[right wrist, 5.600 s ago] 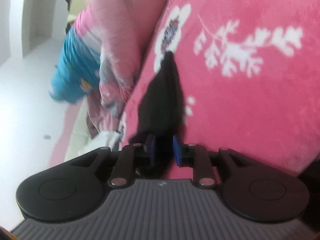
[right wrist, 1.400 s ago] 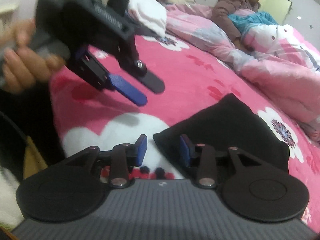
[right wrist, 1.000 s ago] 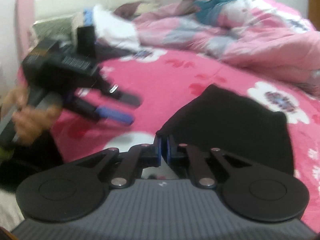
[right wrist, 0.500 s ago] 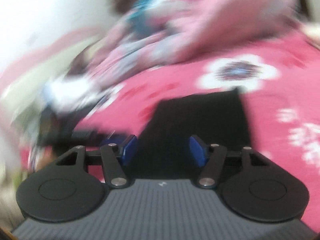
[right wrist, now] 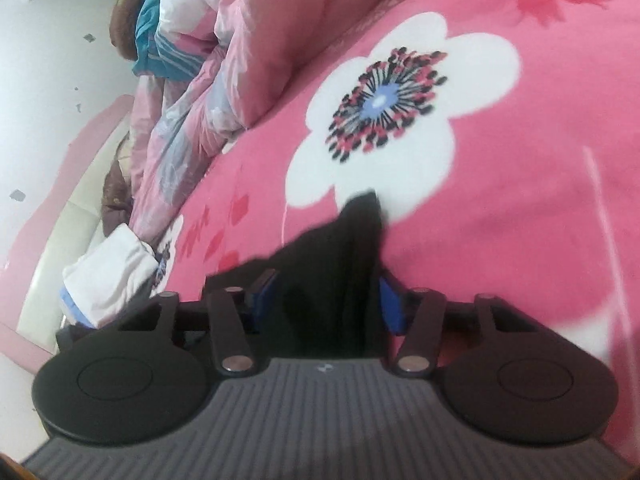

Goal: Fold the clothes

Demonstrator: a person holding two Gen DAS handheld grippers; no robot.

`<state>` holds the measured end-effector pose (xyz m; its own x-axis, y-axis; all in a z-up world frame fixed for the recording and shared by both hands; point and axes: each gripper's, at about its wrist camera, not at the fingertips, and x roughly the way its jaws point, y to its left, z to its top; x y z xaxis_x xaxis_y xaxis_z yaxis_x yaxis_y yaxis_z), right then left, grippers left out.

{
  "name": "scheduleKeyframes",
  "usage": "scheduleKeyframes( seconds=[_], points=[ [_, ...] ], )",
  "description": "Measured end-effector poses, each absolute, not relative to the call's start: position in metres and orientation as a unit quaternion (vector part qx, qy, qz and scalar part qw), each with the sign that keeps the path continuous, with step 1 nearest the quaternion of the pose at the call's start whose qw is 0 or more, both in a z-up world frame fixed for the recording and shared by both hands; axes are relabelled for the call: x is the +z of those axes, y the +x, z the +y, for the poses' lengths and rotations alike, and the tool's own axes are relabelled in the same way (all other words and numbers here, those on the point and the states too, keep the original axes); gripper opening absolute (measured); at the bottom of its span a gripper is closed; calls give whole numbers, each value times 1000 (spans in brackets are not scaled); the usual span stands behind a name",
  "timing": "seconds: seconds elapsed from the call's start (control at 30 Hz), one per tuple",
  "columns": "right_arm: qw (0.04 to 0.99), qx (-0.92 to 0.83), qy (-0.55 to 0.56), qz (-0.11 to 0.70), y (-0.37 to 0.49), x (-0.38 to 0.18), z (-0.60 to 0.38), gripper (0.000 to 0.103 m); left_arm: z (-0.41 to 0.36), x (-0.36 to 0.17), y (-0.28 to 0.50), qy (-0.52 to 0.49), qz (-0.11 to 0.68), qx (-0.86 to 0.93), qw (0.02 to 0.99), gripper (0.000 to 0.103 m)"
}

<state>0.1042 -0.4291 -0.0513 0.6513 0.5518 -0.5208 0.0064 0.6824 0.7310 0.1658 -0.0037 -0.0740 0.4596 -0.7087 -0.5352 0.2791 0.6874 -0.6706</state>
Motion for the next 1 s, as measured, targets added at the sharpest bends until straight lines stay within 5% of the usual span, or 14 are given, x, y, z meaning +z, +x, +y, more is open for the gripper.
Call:
scheduleKeyframes(
  seconds=[0.13,0.23,0.47,0.53,0.77,1.0],
  points=[
    [825,173,383,377,125,-61,-432,16,-9,-84,174,-282,417,-297,811,10],
    [867,193,302,346,110,-43,-408,10,-14,-82,172,-269,406,-296,822,7],
    [932,231,97,262,74,-2,-348,9,-14,-78,161,-249,379,-292,842,6],
    [946,231,-37,225,42,3,-308,9,-14,-79,160,-249,375,-293,844,6],
    [901,210,-360,122,-21,-41,-220,9,-17,-79,154,-233,357,-295,855,6],
    [883,206,-412,88,-27,-50,-212,9,-17,-81,154,-237,356,-297,854,6]
  ],
)
